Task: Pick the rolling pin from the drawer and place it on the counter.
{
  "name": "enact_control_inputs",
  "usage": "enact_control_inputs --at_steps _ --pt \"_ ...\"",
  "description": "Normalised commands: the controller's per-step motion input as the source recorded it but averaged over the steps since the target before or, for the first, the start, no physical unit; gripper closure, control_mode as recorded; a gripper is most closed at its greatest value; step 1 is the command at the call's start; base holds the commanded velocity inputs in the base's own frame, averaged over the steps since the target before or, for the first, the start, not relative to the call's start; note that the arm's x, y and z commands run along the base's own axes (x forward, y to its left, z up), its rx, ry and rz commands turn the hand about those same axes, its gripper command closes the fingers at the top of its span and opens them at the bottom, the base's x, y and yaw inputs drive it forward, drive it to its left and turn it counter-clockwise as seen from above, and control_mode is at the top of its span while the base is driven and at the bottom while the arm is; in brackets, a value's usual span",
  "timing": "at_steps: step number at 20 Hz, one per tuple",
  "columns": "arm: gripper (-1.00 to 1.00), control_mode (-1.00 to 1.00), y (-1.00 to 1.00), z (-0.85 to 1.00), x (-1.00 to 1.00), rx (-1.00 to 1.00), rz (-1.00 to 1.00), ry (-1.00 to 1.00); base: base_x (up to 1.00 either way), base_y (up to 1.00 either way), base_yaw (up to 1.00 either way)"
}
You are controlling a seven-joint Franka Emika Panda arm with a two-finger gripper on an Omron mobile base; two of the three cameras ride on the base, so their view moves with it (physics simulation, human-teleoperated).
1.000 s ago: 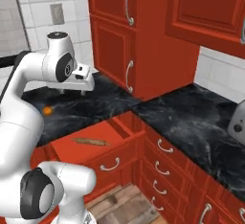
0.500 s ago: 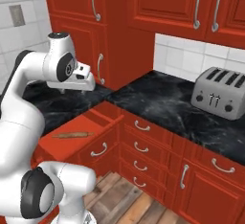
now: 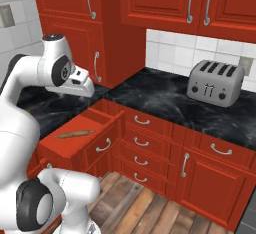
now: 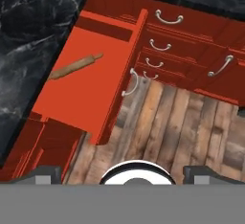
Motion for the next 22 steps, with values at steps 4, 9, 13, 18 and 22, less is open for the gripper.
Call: enact_control_inputs --at_steps 4,9,13,18,22 --pt "-1.00 -1.00 0.45 -0.12 0.04 0.00 -0.25 0.03 0.00 0.00 0.00" --pt "-1.00 -1.00 -0.02 -0.34 0.27 0.05 -0.11 0.11 0.00 0.00 0.00" --pt "-1.00 -1.00 -0.12 -0.56 0.33 0.10 -0.05 0.16 0.00 0.00 0.00" --pt "-1.00 -1.00 0.00 -0.76 0.21 0.05 -0.03 0.09 0.00 0.00 0.00" --pt "-1.00 -1.00 0.00 -0.92 0.14 0.00 -0.04 0.02 0.00 0.00 0.00"
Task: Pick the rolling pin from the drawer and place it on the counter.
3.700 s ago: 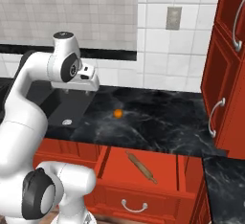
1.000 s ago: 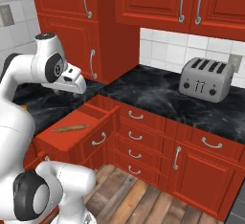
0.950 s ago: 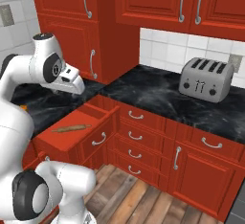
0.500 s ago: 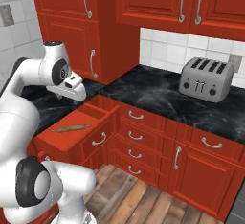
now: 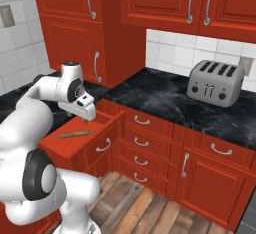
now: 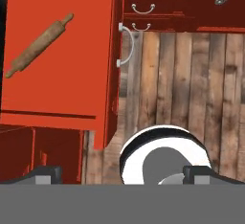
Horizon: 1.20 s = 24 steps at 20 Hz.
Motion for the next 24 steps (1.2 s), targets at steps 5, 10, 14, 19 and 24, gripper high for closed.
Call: enact_control_inputs --at_steps 5,10,14,19,24 --pt "-1.00 -1.00 0.00 -0.88 0.12 0.00 -0.06 0.00 0.00 0.00 0.00" --pt "-1.00 -1.00 0.00 -0.73 0.10 0.00 -0.03 -0.01 0.00 0.00 0.00" --pt "-1.00 -1.00 0.01 -0.71 0.26 0.00 0.00 -0.05 0.00 0.00 0.00" --pt "-1.00 -1.00 0.23 -0.54 0.42 -0.03 0.00 0.00 0.00 0.00 0.00" --pt "-1.00 -1.00 0.40 -0.34 0.51 -0.08 0.03 0.00 0.00 0.00 0.00"
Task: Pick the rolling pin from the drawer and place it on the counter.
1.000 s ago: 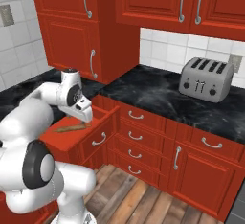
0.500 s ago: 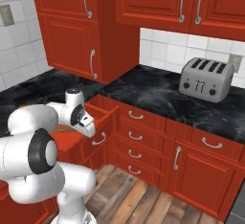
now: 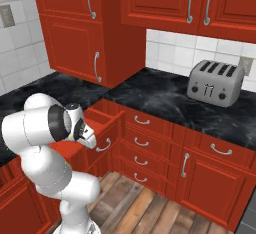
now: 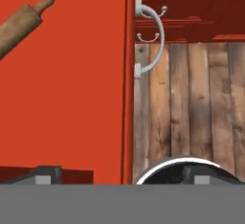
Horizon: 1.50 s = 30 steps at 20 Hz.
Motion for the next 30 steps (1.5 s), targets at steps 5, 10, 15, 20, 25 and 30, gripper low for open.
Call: enact_control_inputs --at_steps 5,10,15,20,25,30 --pt "-1.00 -1.00 0.24 -0.36 0.54 -0.14 0.03 0.08 0.00 0.00 0.00" --pt "-1.00 -1.00 -0.11 -0.44 0.42 -0.10 0.00 0.21 0.00 0.00 0.00" --pt "-1.00 -1.00 -0.92 -0.11 0.01 0.01 -0.02 0.24 0.00 0.00 0.00" --pt "-1.00 -1.00 -1.00 0.00 -0.19 0.09 -0.10 0.23 0.00 0.00 0.00" --pt "-1.00 -1.00 -1.00 -0.04 -0.45 0.16 -0.15 0.12 0.00 0.00 0.00" --pt "-1.00 -1.00 -1.00 -0.18 -0.61 0.14 -0.11 0.01 0.00 0.00 0.00"
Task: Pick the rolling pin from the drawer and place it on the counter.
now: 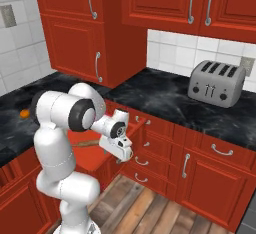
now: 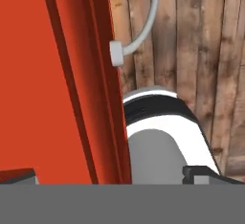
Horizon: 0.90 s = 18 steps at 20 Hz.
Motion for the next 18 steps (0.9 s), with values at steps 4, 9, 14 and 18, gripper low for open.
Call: enact_control_inputs --at_steps 4,9,14,18 --pt "-1.00 -1.00 -1.00 -0.03 -0.67 0.09 -0.08 -0.01 0.00 0.00 0.00" --pt "-1.00 -1.00 -0.91 0.81 -0.28 0.12 0.02 -0.07 0.00 0.00 0.00" --pt "-1.00 -1.00 -0.45 1.00 0.00 0.09 0.17 -0.03 0.00 0.00 0.00" --pt "-1.00 -1.00 -0.02 1.00 0.00 0.00 0.27 0.00 0.00 0.00 0.00"
